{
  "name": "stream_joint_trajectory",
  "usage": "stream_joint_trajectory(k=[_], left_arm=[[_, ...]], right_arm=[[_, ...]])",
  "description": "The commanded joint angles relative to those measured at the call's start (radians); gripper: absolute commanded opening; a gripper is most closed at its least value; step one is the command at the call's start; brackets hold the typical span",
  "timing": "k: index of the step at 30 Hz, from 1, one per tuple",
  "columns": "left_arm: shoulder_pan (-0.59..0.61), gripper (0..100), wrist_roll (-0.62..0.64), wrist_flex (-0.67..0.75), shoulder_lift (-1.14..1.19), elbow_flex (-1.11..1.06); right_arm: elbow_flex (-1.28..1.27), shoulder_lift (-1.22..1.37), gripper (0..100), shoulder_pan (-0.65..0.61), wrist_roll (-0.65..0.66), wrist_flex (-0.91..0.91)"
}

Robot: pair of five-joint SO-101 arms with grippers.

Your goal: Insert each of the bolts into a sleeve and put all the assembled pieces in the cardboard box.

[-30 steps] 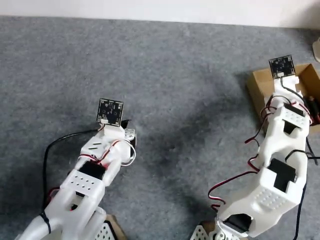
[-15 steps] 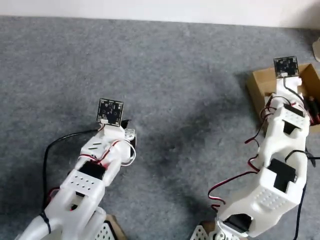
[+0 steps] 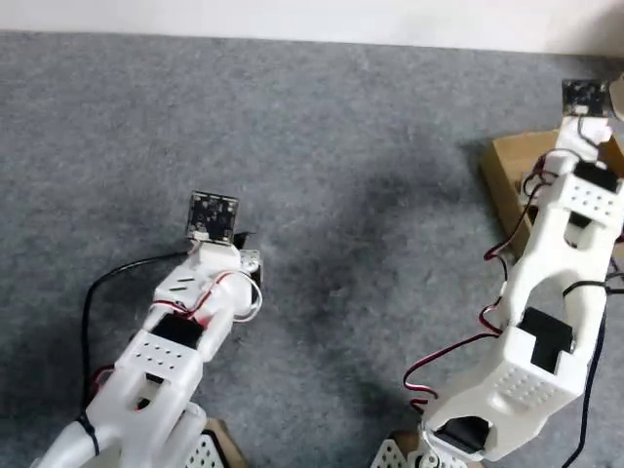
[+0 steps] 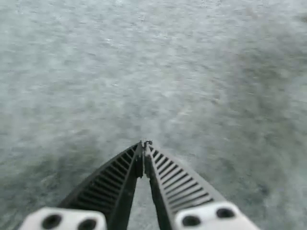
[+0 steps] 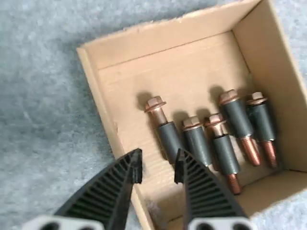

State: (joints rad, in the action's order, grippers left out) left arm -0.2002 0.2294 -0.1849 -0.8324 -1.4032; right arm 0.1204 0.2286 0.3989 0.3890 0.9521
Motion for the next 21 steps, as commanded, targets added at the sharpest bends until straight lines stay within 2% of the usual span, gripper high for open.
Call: stream_joint_trajectory(k=[1,4,9,17,21], left_arm=[[0.015,3,-0.009,0.008,0.005,0.027],[0.022,2,-0.009,-0.104,-0.004,0.073],[0.13,2,-0.008,-0.37,0.002,0.229],[0.136,2,-0.009,-0.451,-0.004,0.282],[0.142,2,-0.009,-0.681,-0.004,0.437]], right_arm=[[0.143,-0.021,10.4,-0.016,-0.041,0.13],[0.197,-0.022,10.4,-0.018,-0.08,0.234],[0.282,-0.022,10.4,-0.018,-0.115,0.395],[0.38,-0.038,10.4,-0.047,-0.18,0.625],[0.372,-0.186,10.4,-0.077,-0.212,0.684]])
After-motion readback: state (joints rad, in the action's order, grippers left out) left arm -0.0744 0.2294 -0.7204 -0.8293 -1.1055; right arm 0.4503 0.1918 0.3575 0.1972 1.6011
